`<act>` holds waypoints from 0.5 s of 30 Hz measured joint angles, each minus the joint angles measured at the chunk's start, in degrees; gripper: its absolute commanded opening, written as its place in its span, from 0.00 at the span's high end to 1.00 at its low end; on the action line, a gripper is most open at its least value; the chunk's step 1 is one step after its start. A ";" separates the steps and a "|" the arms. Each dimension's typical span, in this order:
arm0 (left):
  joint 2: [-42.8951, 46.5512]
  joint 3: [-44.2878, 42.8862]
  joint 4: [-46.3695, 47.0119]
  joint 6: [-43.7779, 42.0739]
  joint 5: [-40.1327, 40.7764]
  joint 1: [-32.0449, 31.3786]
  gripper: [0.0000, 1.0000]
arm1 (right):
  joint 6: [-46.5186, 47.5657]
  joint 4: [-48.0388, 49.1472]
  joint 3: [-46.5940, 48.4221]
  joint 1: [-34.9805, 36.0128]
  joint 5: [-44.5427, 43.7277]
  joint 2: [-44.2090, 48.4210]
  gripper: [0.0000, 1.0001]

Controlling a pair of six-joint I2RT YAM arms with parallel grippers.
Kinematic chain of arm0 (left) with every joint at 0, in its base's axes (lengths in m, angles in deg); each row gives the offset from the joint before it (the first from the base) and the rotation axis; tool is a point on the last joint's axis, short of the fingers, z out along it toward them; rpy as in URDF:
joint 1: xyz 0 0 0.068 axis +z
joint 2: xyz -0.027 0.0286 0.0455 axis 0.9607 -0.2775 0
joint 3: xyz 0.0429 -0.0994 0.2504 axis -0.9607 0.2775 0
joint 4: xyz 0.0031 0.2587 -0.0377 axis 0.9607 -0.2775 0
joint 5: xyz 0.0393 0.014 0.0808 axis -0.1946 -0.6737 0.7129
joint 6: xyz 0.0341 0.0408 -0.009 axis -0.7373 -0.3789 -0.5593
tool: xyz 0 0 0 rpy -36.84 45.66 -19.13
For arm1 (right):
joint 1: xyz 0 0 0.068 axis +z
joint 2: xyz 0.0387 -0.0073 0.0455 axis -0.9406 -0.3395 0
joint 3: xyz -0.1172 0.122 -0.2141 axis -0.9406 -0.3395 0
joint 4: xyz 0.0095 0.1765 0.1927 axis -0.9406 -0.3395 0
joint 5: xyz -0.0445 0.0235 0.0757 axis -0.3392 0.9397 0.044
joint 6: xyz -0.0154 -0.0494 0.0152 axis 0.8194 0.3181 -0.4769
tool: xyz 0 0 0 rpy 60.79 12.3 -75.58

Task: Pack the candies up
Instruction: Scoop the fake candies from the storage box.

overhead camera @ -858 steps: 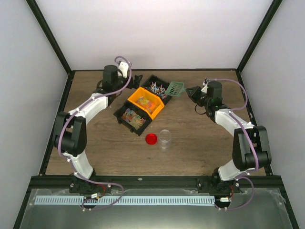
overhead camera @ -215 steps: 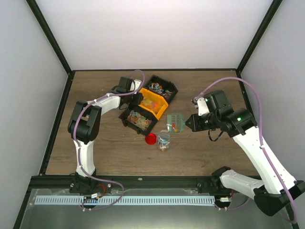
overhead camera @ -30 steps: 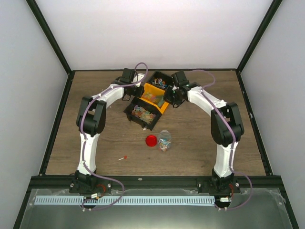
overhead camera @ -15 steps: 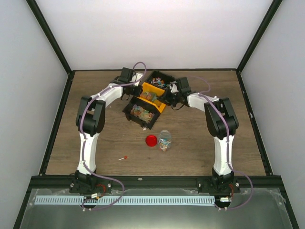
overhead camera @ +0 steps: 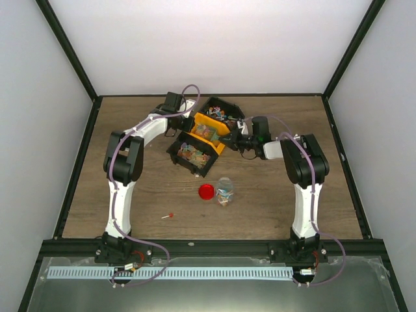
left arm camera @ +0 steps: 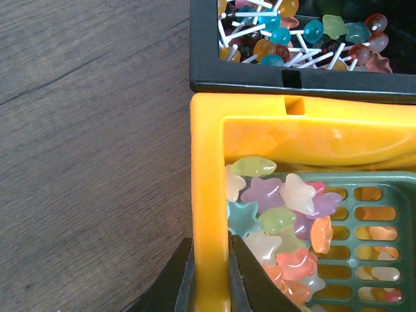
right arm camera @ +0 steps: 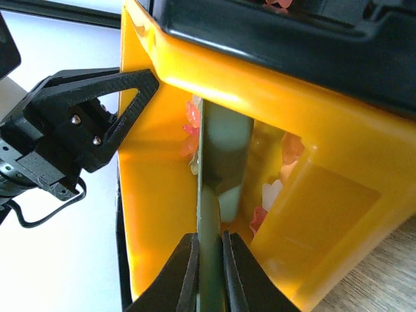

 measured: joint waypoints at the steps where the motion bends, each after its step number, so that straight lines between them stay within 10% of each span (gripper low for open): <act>1: 0.00 0.00 0.00 0.02 0.00 0.02 0.96 | -0.35 0.68 -0.35 -0.15 0.39 0.00 0.99; 15: -0.33 -0.72 -0.76 0.44 -0.07 0.04 0.96 | -1.18 3.54 -5.79 -1.70 2.01 6.56 0.99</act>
